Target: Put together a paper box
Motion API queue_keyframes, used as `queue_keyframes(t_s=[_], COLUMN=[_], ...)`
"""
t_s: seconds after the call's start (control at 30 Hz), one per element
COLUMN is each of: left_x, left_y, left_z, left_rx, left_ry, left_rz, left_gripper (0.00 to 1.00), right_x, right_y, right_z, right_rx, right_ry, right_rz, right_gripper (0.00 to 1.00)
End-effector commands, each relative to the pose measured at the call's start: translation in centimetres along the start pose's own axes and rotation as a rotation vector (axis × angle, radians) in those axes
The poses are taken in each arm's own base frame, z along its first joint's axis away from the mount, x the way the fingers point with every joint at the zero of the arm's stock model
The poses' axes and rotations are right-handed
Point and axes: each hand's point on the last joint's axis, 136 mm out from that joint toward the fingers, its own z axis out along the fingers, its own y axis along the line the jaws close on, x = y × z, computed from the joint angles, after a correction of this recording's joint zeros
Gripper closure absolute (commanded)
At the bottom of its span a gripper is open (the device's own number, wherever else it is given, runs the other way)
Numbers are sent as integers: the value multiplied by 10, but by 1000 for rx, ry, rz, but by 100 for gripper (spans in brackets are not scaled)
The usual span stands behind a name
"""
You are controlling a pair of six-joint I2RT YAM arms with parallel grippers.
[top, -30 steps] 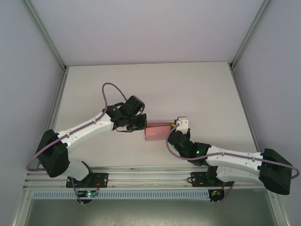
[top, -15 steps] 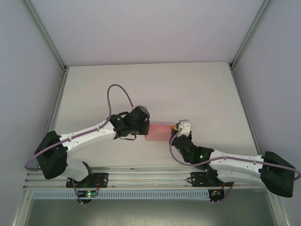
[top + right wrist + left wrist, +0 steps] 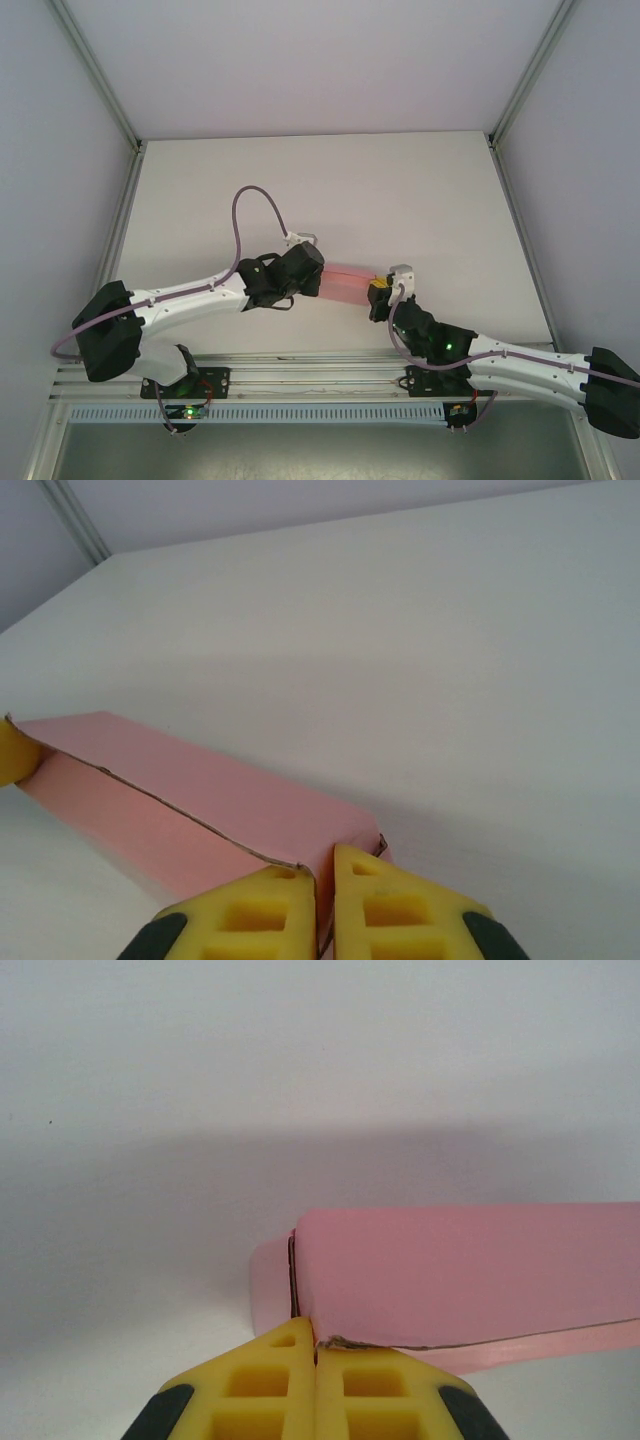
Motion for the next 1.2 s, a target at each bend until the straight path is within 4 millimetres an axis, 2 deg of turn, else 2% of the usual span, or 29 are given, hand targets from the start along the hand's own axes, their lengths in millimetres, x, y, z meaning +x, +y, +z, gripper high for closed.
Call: queue_keyframes(t_s=[0.0,0.03,0.1,0.2,0.23,0.3,0.43,0.47,0.57,0.7,0.73,0.9,1.0,1.1,1.17], left_x=[63,63,63,64,64,63,62,61,61,62,62,61,60,60,60], left_y=[20,20,18,19,19,18,15,15,15,15,14,12,11,10,10], left_z=[19,19,19,19,19,20,19,19,19,21,21,21,22,21,22], left_rx=[-65,-67,-61,-83,-85,-87,-83,-84,-87,-86,-85,-81,-73,-71,-70], left_ry=[202,197,192,188,186,176,170,169,164,169,171,171,168,169,168], left_rz=[39,39,47,62,66,63,74,76,74,79,81,87,86,90,93], left_gripper=[100,100,100,100,100,100,100,100,100,100,100,100,100,100,100], right_x=[56,53,46,37,34,28,17,12,5,1,-12,-53,-71,-71,-59], right_y=[8,11,14,18,17,11,-5,-5,-12,-30,-28,-11,-24,-46,-56], right_z=[-8,-8,-9,-12,-12,-13,-16,-17,-20,-22,-23,-20,-18,-8,0], right_rx=[-95,-102,-113,-137,-138,-112,-36,-35,5,107,104,21,91,161,171], right_ry=[249,249,238,215,209,197,190,185,192,195,169,83,49,74,124], right_rz=[-88,-86,-63,-13,1,35,89,93,104,128,149,180,193,256,313], right_gripper=[82,77,60,52,45,28,13,2,1,2,1,1,2,2,2])
